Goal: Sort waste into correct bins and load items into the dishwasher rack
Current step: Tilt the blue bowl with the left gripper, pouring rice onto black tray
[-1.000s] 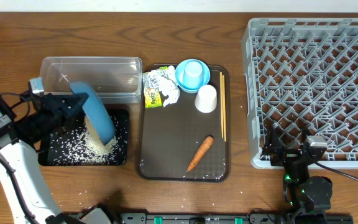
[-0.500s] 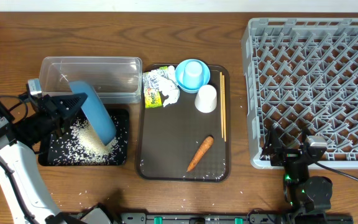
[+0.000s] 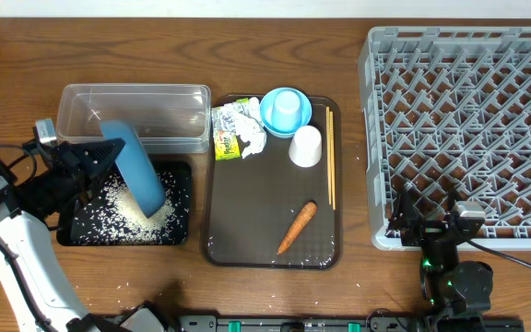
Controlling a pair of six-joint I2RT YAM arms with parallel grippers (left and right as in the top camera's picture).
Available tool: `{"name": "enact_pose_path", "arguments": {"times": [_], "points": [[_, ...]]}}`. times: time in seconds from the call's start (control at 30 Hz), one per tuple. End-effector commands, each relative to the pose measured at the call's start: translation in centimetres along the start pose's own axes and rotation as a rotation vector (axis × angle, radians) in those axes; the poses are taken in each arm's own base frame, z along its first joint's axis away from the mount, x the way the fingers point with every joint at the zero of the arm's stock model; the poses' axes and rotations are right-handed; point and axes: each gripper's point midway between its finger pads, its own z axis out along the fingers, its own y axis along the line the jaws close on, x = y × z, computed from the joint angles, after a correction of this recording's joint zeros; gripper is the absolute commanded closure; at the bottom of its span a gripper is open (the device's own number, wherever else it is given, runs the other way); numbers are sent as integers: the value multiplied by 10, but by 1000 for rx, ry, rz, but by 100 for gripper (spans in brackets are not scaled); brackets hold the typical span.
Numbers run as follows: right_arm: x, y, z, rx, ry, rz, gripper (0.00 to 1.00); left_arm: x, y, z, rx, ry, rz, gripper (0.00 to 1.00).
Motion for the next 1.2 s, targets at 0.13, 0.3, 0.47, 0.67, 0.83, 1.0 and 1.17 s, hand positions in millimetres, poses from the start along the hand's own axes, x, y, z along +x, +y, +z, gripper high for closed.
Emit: {"name": "enact_pose_path", "arguments": {"times": [0.13,0.3,0.47,0.67,0.83,1.0,1.17], "points": [[1,0,0,2,1,-13,1,4,-13,-3,66,21,0,94],[1,0,0,2,1,-13,1,-1,4,-2,-24,-8,20,94],[1,0,0,2,1,-13,1,0,9,-2,-48,-5,108,94],[1,0,0,2,1,-13,1,2,11,-3,-50,2,100,94],[1,0,0,2,1,-13,1,11,-13,-3,96,38,171,92],[1,0,0,2,1,-13,1,11,-7,-2,57,35,123,92],[1,0,0,2,1,-13,1,17,-2,-1,24,47,25,93]]}}
